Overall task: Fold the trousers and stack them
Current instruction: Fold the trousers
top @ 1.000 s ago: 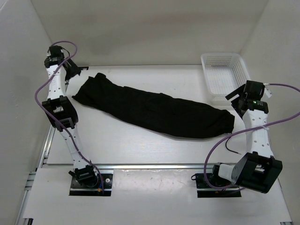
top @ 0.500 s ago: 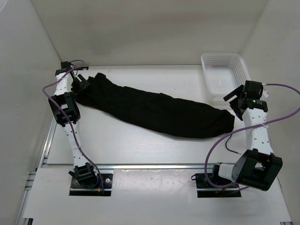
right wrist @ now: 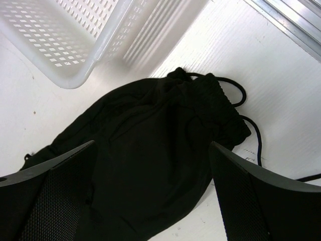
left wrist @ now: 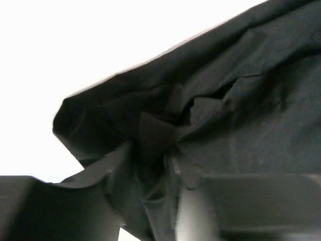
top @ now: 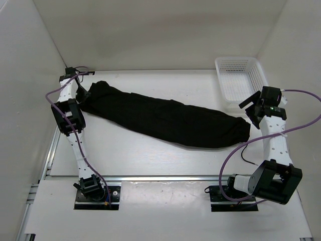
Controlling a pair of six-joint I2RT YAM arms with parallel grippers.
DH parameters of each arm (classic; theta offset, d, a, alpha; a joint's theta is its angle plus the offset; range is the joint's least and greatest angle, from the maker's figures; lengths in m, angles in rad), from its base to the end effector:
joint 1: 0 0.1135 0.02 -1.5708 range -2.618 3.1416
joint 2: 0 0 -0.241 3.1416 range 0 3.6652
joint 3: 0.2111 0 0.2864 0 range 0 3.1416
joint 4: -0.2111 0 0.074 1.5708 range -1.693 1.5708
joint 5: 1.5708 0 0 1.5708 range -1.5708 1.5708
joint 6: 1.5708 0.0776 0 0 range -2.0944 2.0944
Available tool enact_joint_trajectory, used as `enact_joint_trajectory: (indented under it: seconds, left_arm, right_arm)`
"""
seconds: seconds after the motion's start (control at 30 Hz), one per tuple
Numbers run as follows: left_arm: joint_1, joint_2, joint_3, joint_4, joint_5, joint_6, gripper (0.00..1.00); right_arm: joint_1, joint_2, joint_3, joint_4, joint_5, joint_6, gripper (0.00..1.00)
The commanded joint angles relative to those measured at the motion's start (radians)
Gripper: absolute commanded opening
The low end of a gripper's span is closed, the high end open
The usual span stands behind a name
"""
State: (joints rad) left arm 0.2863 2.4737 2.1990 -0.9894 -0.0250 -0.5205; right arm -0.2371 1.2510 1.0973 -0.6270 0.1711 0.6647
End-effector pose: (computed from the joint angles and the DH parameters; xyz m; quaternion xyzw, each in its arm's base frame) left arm 0.5182 0.1546 0.1001 -0.3897 0.9081 -0.0056 0.1531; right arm 0.3245 -0.0920 0.2528 0.4303 0.8134 0.0043 0.3914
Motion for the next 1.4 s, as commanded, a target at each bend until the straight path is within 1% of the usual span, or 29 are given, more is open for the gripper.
enact_joint_trajectory:
  seconds: [0.0,0.03,0.1,0.17,0.2,0.3,0.33,0.37,0.4,0.43,0.47,0.5,0.53,0.6,0.67,0.7,0.77,0.8,0.87,0.97,1.0,1.23,1.27,1.3,1.33,1.37]
  left_arm:
    - [0.002,-0.123,0.004,-0.006,-0.053,0.01,0.45]
    - [0.002,-0.149,0.014,-0.017,-0.067,0.01,0.49]
    - [0.002,-0.17,0.037,-0.026,-0.067,0.022,0.5]
    - [0.002,-0.182,0.05,-0.04,-0.067,0.031,0.48]
    - [0.002,-0.191,0.05,-0.04,-0.067,0.031,0.42]
    - [0.002,-0.168,0.08,-0.04,-0.056,0.042,0.3]
    - [0.002,-0.156,0.091,-0.054,-0.056,0.042,0.25]
    - [0.002,-0.135,0.091,-0.066,-0.047,0.042,0.25]
    - [0.002,-0.125,0.103,-0.066,-0.036,0.042,0.31]
    - [0.002,-0.125,0.103,-0.066,-0.036,0.042,0.4]
    - [0.002,-0.116,0.093,-0.066,-0.036,0.042,0.53]
    - [0.002,-0.116,0.073,-0.066,-0.036,0.042,0.57]
    - [0.002,-0.116,0.073,-0.066,-0.036,0.042,0.59]
    - [0.002,-0.09,0.062,-0.066,-0.036,0.042,0.59]
    - [0.002,-0.062,0.062,-0.066,-0.047,0.042,0.56]
    - [0.002,-0.062,0.073,-0.066,-0.056,0.042,0.46]
    - [0.002,-0.062,0.073,-0.057,-0.056,0.042,0.36]
    - [0.002,-0.062,0.073,-0.057,-0.065,0.033,0.32]
    - [0.002,-0.062,0.082,-0.057,-0.056,0.033,0.32]
    - [0.002,-0.039,0.103,-0.057,-0.056,0.042,0.43]
    - [0.002,-0.039,0.103,-0.057,-0.046,0.042,0.44]
    - [0.002,-0.007,0.123,-0.057,-0.026,0.06,0.44]
    - [0.002,-0.007,0.123,-0.057,-0.017,0.06,0.41]
    - [0.002,-0.007,0.123,-0.057,-0.016,0.06,0.35]
    - [0.002,-0.007,0.123,-0.057,-0.016,0.06,0.2]
    - [0.002,-0.007,0.123,-0.057,-0.016,0.06,0.13]
  right_arm:
    - [0.002,-0.009,-0.002,0.013,-0.016,-0.02,0.95]
    - [0.002,-0.009,-0.002,0.013,-0.016,-0.02,0.95]
    - [0.002,-0.009,-0.002,0.013,-0.016,-0.02,0.95]
    - [0.002,-0.009,-0.002,0.013,-0.025,-0.02,0.95]
    - [0.002,-0.009,-0.002,0.013,-0.025,-0.02,0.95]
    - [0.002,-0.009,-0.002,0.013,-0.025,-0.02,0.95]
    - [0.002,-0.009,-0.002,0.013,-0.025,-0.02,0.95]
    - [0.002,-0.009,-0.002,0.013,-0.025,-0.02,0.95]
    - [0.002,-0.009,-0.002,0.013,-0.025,-0.02,0.95]
    - [0.002,-0.018,-0.002,0.013,-0.025,-0.02,0.95]
    - [0.002,-0.018,-0.002,0.013,-0.025,-0.02,0.95]
    - [0.002,-0.018,-0.002,0.013,-0.025,-0.02,0.95]
    - [0.002,-0.018,-0.002,0.013,-0.025,-0.02,0.95]
    - [0.002,-0.018,-0.002,0.013,-0.025,-0.02,0.95]
    - [0.002,-0.018,-0.002,0.013,-0.025,-0.02,0.95]
    - [0.002,-0.018,-0.002,0.013,-0.025,-0.02,0.95]
    - [0.002,-0.018,-0.002,0.013,-0.025,-0.02,0.95]
    - [0.002,-0.018,-0.002,0.013,-0.025,-0.02,0.95]
    - [0.002,-0.018,-0.002,0.013,-0.025,-0.02,0.95]
    - [0.002,-0.018,-0.002,0.013,-0.025,-0.02,0.95]
    - [0.002,-0.018,-0.002,0.013,-0.025,-0.02,0.95]
    - [0.002,-0.018,-0.002,0.013,-0.025,-0.02,0.95]
    - [0.002,-0.018,-0.002,0.013,-0.025,-0.02,0.95]
    - [0.002,-0.018,-0.002,0.013,-0.025,-0.02,0.95]
    - [0.002,-0.018,-0.002,0.013,-0.034,-0.02,0.95]
    - [0.002,-0.018,-0.002,0.013,-0.044,-0.02,0.95]
